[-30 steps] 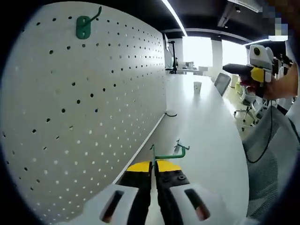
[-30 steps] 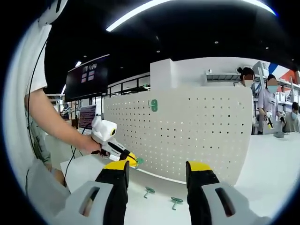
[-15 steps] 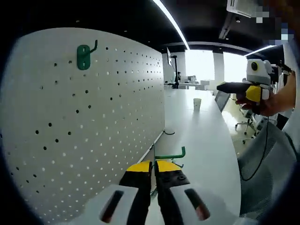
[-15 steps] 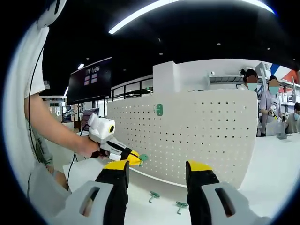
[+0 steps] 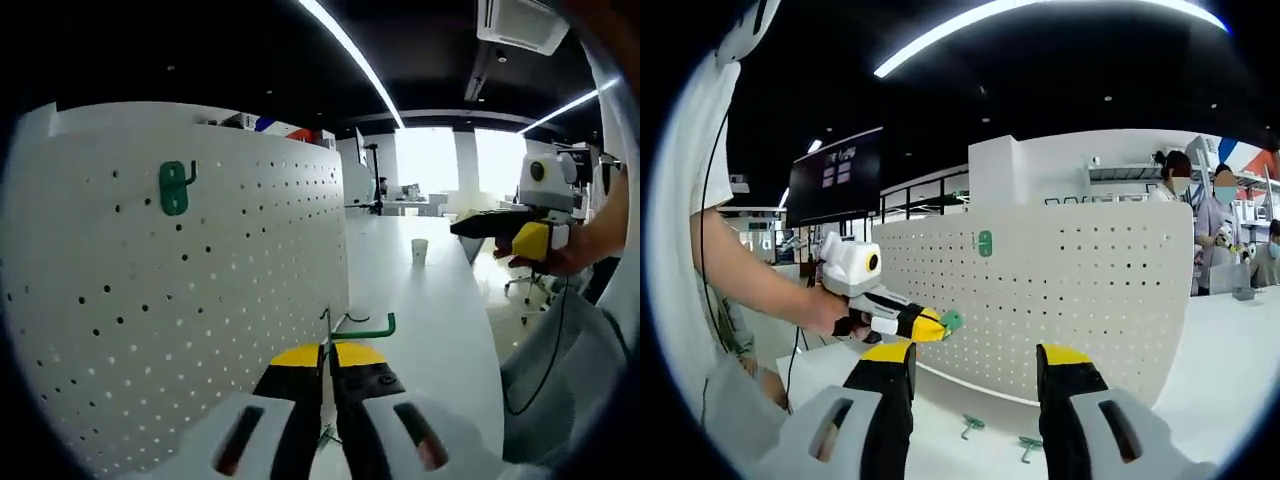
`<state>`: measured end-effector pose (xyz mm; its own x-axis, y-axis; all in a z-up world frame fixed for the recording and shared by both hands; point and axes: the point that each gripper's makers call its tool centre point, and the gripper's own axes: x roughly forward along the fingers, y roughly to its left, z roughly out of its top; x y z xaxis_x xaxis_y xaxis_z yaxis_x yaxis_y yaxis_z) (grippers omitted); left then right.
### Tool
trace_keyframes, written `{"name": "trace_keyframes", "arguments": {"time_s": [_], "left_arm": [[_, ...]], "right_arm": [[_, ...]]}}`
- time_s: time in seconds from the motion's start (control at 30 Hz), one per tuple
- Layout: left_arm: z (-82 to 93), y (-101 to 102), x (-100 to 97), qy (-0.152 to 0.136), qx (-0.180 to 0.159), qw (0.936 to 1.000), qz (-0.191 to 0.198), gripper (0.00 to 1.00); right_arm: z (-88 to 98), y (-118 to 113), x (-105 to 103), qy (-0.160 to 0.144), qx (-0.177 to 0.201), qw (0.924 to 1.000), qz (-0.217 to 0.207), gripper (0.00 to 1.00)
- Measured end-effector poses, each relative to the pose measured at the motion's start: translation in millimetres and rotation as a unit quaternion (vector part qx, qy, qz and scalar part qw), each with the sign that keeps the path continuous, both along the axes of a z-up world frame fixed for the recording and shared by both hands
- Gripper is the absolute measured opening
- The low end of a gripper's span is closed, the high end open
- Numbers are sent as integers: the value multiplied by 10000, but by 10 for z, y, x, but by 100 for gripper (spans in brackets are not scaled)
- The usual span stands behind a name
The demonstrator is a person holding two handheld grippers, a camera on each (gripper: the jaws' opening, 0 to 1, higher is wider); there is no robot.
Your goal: Insert the hook assembly into the mounting plate slot until the hook locks in place.
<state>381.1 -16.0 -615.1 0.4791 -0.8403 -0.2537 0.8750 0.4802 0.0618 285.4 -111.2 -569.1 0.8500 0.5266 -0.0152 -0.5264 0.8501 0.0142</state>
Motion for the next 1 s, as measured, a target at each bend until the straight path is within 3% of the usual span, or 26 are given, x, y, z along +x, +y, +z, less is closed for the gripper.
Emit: {"name": "trace_keyframes", "arguments": {"time_s": [0.4,0.63,1.0], "left_arm": [[243,-61,-41,-198,-164,9997,-34,2],[322,-57,-83,-139,-405,9991,34,2],[486,-104,-173,-272,-737,9969,12,2]], "right_arm": [[52,19,-9,-52,18,10000,15,47],[67,35,-15,-47,98,9999,23,47],[83,51,-12,-52,163,9999,23,46]]}}
